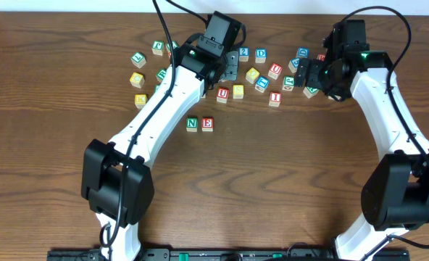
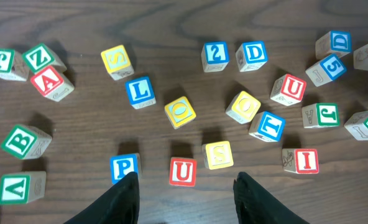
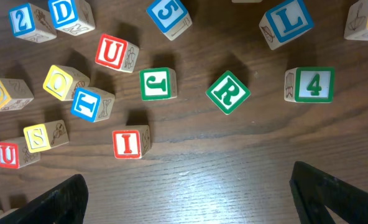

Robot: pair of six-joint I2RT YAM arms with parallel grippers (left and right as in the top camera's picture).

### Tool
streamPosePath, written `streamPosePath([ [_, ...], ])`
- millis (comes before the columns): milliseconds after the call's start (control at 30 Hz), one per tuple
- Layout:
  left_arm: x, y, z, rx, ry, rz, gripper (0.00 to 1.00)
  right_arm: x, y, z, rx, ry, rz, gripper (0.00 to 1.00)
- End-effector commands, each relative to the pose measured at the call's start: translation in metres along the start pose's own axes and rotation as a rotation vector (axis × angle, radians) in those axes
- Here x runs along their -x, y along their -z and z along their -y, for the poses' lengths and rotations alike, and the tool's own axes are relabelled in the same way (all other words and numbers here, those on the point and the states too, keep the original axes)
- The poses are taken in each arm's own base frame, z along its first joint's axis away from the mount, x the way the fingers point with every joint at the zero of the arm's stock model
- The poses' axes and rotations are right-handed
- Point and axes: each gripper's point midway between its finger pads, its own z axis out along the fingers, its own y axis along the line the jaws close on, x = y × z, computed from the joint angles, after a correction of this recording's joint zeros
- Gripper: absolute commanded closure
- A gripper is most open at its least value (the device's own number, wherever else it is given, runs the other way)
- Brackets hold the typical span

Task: Spell out NEURIPS
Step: 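Move the left gripper to the red U block and grasp it, then carry the red U block and lower it right of the red E block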

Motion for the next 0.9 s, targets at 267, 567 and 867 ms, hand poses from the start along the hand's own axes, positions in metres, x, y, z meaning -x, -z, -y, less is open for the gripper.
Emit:
streamPosePath([
  [267, -0.034, -0.066, -0.008, 0.054, -0.060, -0.113, 0.51, -0.006, -0.005, 0.006, -0.019, -0.017, -0.026, 0.01],
  [567, -0.061, -0.094, -0.003, 0.062, -0.083, -0.183, 0.51, -0.005, -0.005, 0.006, -0.019, -0.017, -0.025, 0.01],
  [867, -0.087, -0.119, -0.005, 0.081, -0.098, -0.250, 0.51, -0.005, -0.005, 0.006, -0.019, -0.017, -0.025, 0.01],
])
